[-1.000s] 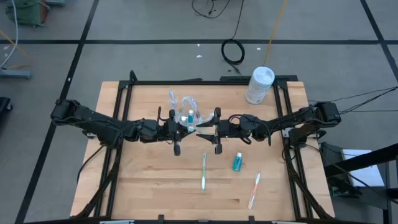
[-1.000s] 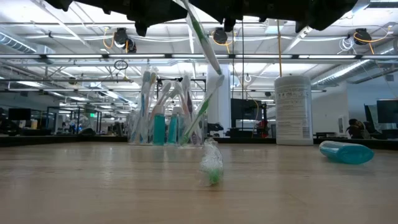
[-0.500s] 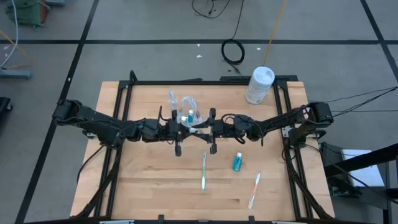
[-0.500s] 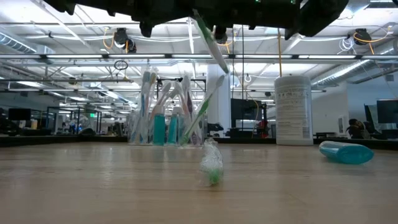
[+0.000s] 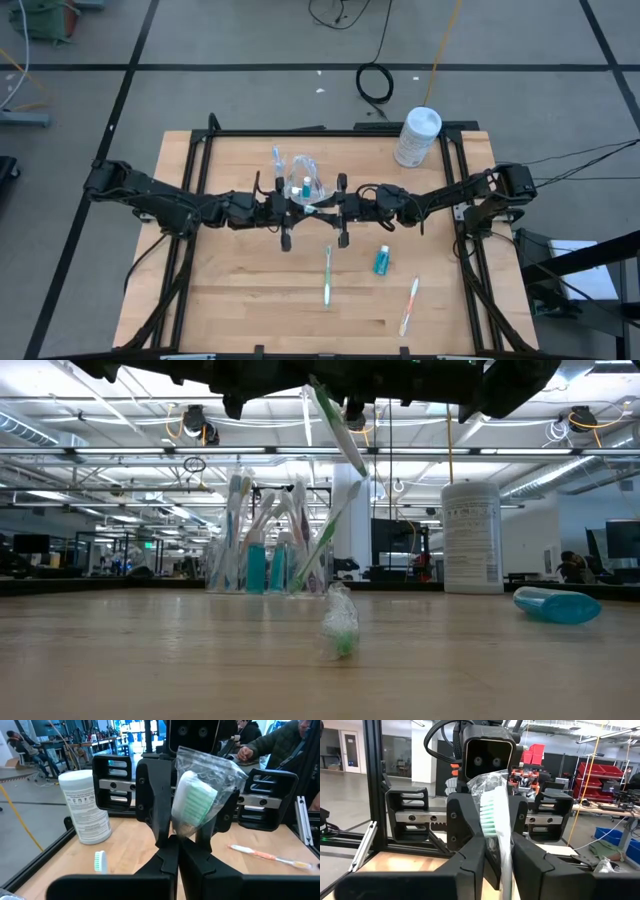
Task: Pick & Place toothbrushing station
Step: Put the green toothbrush into the transparent organizer
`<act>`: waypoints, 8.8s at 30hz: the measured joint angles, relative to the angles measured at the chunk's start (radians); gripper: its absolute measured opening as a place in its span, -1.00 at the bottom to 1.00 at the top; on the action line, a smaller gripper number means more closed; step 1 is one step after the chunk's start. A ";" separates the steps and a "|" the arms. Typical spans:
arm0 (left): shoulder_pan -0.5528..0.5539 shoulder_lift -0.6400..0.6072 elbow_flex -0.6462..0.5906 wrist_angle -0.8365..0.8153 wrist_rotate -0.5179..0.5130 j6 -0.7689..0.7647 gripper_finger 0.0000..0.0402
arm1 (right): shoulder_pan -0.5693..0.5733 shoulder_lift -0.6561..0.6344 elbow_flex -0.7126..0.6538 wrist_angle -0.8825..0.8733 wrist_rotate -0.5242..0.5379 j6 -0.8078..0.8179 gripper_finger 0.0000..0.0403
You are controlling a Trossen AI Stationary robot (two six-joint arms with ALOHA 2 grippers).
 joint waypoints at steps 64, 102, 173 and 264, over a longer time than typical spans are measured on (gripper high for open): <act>-0.040 -0.016 0.000 -0.161 -0.088 0.050 -0.18 | -0.002 -0.014 0.000 -0.039 0.013 -0.023 -0.94; -0.256 -0.278 0.000 -0.391 -0.315 0.022 -0.20 | -0.178 0.340 0.058 0.383 0.178 -0.020 -0.94; -0.158 -0.123 0.000 -0.580 -0.349 -0.076 -0.20 | 0.023 -0.095 0.181 -0.670 0.195 -0.138 -0.61; 0.464 0.287 0.533 -1.026 0.223 0.061 -0.38 | 0.115 -0.440 -0.022 -0.890 0.194 0.078 -0.73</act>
